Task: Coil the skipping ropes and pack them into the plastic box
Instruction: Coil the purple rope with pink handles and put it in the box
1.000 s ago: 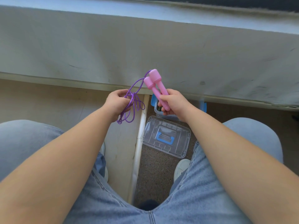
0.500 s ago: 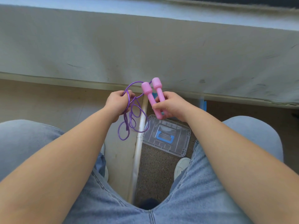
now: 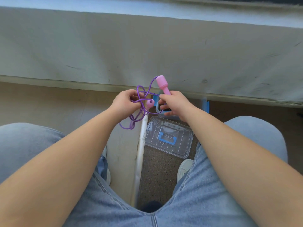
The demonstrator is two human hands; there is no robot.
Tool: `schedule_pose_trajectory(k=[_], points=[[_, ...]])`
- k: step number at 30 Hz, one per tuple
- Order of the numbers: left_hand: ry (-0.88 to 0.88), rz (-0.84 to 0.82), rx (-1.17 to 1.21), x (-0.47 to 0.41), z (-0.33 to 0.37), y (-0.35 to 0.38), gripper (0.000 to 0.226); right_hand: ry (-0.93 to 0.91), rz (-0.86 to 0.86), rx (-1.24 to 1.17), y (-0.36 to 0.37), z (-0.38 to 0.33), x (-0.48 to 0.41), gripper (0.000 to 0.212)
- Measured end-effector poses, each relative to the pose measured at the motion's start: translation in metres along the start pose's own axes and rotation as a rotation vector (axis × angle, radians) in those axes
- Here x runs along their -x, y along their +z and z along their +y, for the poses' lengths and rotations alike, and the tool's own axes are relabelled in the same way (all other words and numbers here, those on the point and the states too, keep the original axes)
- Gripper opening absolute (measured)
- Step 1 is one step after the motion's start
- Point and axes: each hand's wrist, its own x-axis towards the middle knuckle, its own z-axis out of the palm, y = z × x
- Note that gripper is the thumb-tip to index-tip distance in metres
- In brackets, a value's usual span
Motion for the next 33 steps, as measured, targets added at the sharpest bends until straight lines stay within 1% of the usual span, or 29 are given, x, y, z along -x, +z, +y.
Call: schedule_pose_trajectory(k=[2, 4, 6, 8, 9, 11, 13, 14, 15, 17, 18, 21, 23, 25, 28, 31, 33], points=[[0.001, 0.018, -0.016, -0.001, -0.001, 0.002, 0.024, -0.038, -0.008, -0.005, 0.002, 0.0, 0.001, 0.014], [0.015, 0.021, -0.051, 0.0, 0.0, 0.003, 0.03, -0.07, 0.007, 0.012, 0.003, 0.0, 0.0, 0.019], [0.034, 0.015, -0.05, 0.001, 0.002, 0.003, 0.037, -0.111, 0.07, 0.078, 0.002, 0.0, 0.0, 0.023], [0.046, 0.021, -0.013, 0.002, 0.002, 0.003, 0.042, -0.15, 0.148, 0.269, -0.002, 0.0, -0.001, 0.024], [0.051, 0.028, 0.003, 0.002, 0.002, 0.002, 0.046, -0.165, 0.148, 0.411, -0.006, 0.0, -0.001, 0.021], [0.051, 0.036, 0.032, 0.003, 0.001, 0.001, 0.055, -0.16, 0.038, 0.672, -0.011, 0.002, 0.003, 0.015], [0.039, 0.035, 0.051, 0.004, 0.0, 0.001, 0.058, -0.17, -0.114, 0.825, -0.012, 0.004, 0.009, 0.011], [0.026, 0.034, 0.051, 0.004, 0.0, 0.001, 0.057, -0.196, -0.173, 0.861, -0.011, 0.005, 0.012, 0.009], [0.013, 0.024, 0.061, 0.005, 0.0, 0.001, 0.055, -0.227, -0.218, 0.88, -0.009, 0.006, 0.014, 0.012], [0.009, -0.03, 0.085, 0.008, 0.001, 0.003, 0.05, -0.282, -0.271, 0.898, -0.002, 0.007, 0.014, 0.015], [0.022, -0.063, 0.082, 0.009, 0.002, 0.005, 0.049, -0.305, -0.285, 0.897, 0.001, 0.008, 0.014, 0.013], [0.055, -0.111, 0.069, 0.012, 0.007, 0.01, 0.049, -0.311, -0.305, 0.842, 0.008, 0.008, 0.015, 0.022], [0.058, -0.116, 0.042, 0.011, 0.008, 0.01, 0.052, -0.295, -0.336, 0.748, 0.01, 0.008, 0.015, 0.016], [0.081, -0.114, -0.015, 0.01, 0.008, 0.008, 0.045, -0.273, -0.347, 0.626, 0.009, 0.005, 0.016, 0.013], [0.086, -0.089, -0.025, 0.01, 0.008, 0.009, 0.029, -0.193, -0.351, 0.435, 0.009, -0.004, 0.015, 0.023], [0.097, -0.034, -0.086, 0.008, 0.011, 0.009, 0.03, -0.075, -0.298, 0.197, 0.01, -0.007, 0.017, 0.02], [0.135, -0.001, -0.124, 0.008, 0.014, 0.011, 0.029, -0.112, -0.252, 0.082, 0.011, -0.004, 0.014, 0.031]])
